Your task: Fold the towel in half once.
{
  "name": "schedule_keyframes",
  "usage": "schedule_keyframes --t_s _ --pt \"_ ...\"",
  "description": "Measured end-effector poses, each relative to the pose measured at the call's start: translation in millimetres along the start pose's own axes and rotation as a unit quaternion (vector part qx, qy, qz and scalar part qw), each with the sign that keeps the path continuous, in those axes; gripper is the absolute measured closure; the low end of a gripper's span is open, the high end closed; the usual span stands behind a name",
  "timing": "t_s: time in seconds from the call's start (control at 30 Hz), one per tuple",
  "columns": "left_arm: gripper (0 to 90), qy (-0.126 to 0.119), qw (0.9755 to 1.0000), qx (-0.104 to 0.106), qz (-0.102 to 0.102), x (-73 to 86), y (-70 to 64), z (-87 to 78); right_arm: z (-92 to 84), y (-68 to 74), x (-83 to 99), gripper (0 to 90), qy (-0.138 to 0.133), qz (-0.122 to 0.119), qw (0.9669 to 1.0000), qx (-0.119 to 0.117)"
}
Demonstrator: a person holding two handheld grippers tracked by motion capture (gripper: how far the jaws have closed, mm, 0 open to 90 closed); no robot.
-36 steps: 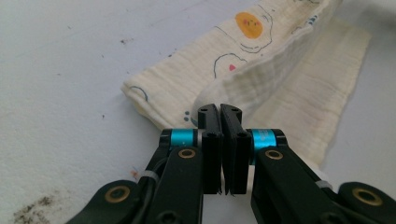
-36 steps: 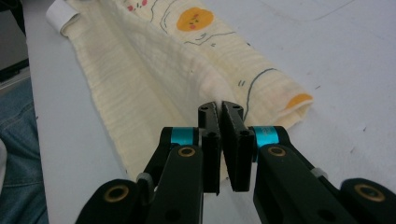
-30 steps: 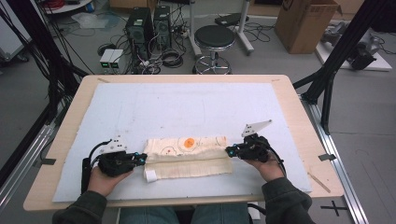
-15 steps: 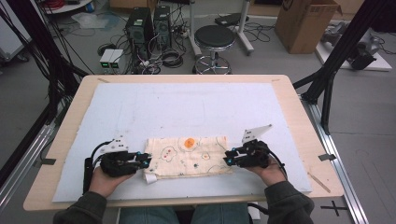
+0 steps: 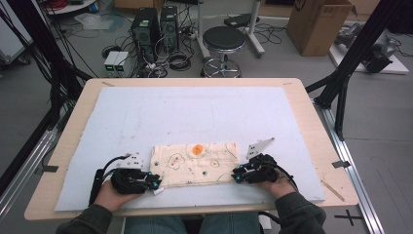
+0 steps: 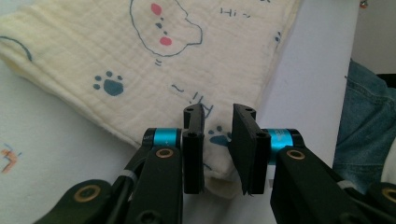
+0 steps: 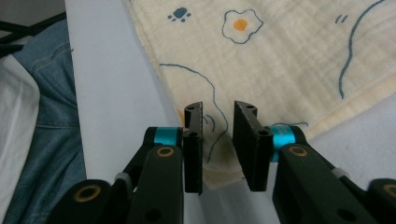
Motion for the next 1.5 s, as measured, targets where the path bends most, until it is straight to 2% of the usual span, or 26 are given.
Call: schedule_keyframes --t_s 0.03,0.17,0.5,0.67,0.73,0.87,0.9,1.03,1.33,1.5 --pt "75.2 -0.001 1.0 -0.002 0.001 0.0 0.0 0.3 -0.3 0.4 0.0 81.7 0.0 -0.003 1.0 0.0" --pt "76.1 0.005 0.9999 -0.005 0.009 0.0 -0.5 -0.8 -2.2 3.1 -0.7 86.0 0.006 -0.006 1.0 0.0" --pt "76.2 0.005 0.9999 -0.001 0.016 2.5 -0.2 -3.2 -3.4 10.0 2.4 86.1 0.004 -0.006 1.0 -0.004" --pt "76.1 0.006 0.9998 -0.003 0.02 2.6 -0.2 -3.4 -3.8 10.6 4.5 85.7 -0.003 0.002 1.0 -0.005" --pt "75.3 0.005 0.9998 -0.002 0.019 2.0 -0.3 -4.1 -4.1 10.2 4.5 83.3 -0.004 0.005 1.0 -0.006" --pt "70.5 -0.014 0.9997 0.001 0.021 -3.4 -0.9 -9.9 -8.5 9.5 -1.4 76.4 -0.037 0.005 0.9993 -0.008" --pt "69.4 -0.023 0.9996 0.002 0.019 -5.1 -1.0 -11.4 -11.2 8.0 -4.2 74.2 -0.048 0.006 0.9988 0.001" --pt "66.2 -0.037 0.9992 -0.001 0.013 -8.4 -0.3 -14.1 -14.0 3.8 -5.7 68.4 -0.061 0.014 0.998 0.01" --pt "61.4 -0.05 0.9987 -0.005 0.007 -11.7 2.7 -16.4 -17.2 -1.1 -7.8 58.8 -0.079 0.024 0.9962 0.029" --pt "60.0 -0.053 0.9986 -0.004 0.004 -12.6 4.1 -17.4 -17.6 -1.7 -8.8 55.5 -0.081 0.028 0.9958 0.031"
Point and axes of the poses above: each handheld gripper's, and its own axes: z roughly forward along the jaws, x roughly out of its underside, y roughly to its left, the point moved 4 cm from there along z, roughly forward along the jaws, and after that the axes turned 12 degrees about -z, right-handed, at the moved point
